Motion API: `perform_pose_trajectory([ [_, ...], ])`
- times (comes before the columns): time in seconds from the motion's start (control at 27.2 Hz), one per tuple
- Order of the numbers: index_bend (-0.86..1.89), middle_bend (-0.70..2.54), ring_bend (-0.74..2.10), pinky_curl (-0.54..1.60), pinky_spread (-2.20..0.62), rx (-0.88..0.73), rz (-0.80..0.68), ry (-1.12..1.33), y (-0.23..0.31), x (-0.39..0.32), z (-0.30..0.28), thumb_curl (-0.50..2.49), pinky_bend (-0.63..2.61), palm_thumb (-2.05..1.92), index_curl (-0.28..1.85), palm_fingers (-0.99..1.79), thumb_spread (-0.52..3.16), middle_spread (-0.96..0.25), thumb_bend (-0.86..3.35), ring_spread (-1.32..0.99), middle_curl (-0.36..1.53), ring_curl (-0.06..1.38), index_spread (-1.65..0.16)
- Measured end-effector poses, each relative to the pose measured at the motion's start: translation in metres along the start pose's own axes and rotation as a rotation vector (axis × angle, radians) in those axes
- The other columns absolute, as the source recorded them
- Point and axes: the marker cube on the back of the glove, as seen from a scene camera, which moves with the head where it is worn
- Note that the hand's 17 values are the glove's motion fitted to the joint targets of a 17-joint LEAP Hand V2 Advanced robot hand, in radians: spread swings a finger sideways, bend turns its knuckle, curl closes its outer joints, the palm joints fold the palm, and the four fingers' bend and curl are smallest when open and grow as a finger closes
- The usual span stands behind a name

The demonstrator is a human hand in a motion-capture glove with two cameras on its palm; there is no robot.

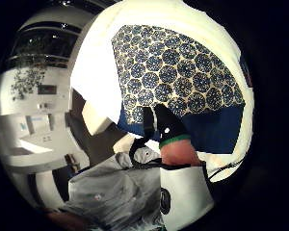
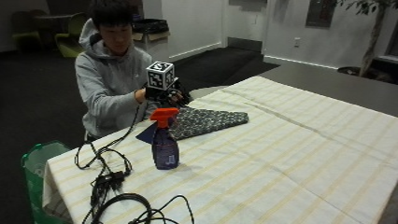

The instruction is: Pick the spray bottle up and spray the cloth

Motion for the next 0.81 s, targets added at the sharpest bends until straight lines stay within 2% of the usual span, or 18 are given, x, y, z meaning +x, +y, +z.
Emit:
perform_pose_trajectory([
  [0.33, 0.16, 0.28, 0.26, 0.18, 0.19, 0.134, 0.015, -0.051, 0.018, 0.011, -0.006, 0.17, 0.38, 0.54, 0.14, 0.33, 0.78, -0.02, 0.26, 0.02, 0.16, 0.12, -0.3],
  [0.81, 0.09, 0.29, 0.28, 0.25, 0.22, 0.372, 0.203, -0.17, 0.068, 0.078, -0.001, 0.25, 0.4, 0.59, 0.17, 0.25, 0.97, -0.02, 0.16, 0.03, 0.24, 0.18, -0.34],
])
